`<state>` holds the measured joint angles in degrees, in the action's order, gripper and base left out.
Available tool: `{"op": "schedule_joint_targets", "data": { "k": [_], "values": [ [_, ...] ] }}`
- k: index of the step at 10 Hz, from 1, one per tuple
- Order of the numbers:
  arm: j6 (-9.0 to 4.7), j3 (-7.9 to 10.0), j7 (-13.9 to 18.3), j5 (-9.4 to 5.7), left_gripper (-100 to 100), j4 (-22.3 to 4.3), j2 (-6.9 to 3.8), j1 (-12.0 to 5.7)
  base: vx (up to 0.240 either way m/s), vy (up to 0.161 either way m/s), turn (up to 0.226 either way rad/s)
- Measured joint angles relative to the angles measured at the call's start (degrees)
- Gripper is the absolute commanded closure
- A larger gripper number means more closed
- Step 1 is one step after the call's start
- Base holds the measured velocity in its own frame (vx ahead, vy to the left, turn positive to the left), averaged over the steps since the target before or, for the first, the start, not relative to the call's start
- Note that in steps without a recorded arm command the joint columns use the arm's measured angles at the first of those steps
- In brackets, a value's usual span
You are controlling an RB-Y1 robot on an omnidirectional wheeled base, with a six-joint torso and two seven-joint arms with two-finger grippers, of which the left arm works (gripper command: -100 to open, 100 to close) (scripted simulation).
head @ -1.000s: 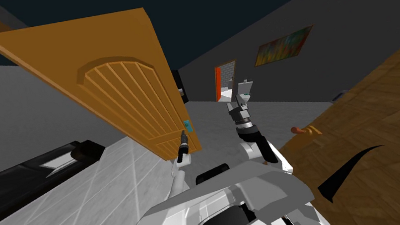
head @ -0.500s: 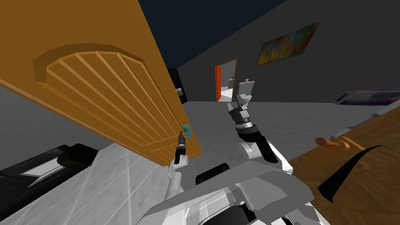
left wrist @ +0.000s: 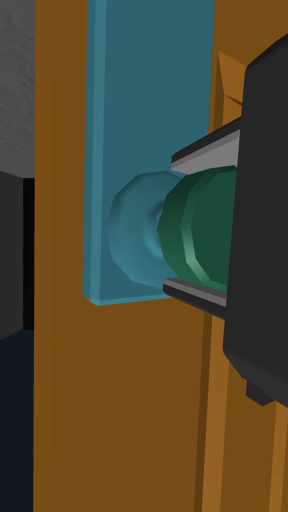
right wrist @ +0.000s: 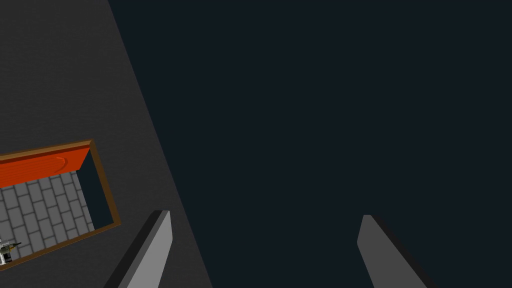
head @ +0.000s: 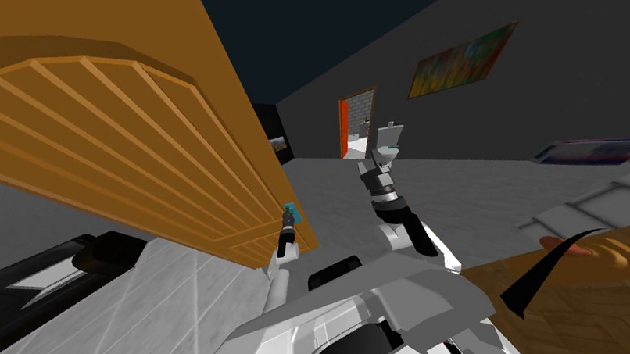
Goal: Push the door open
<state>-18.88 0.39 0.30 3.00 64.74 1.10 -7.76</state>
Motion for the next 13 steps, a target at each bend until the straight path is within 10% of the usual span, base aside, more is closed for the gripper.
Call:
{"op": "schedule_joint_targets", "data": {
  "k": [6, 13],
  "values": [
    [0.20, 0.09, 0.0, -0.07, 100, -0.3, -0.67, 0.55, 0.029, -0.031, 0.017],
    [1.19, 4.33, -0.8, -0.86, 100, 0.9, -1.75, 0.60, 0.204, -0.113, 0.066]
  ]
}}
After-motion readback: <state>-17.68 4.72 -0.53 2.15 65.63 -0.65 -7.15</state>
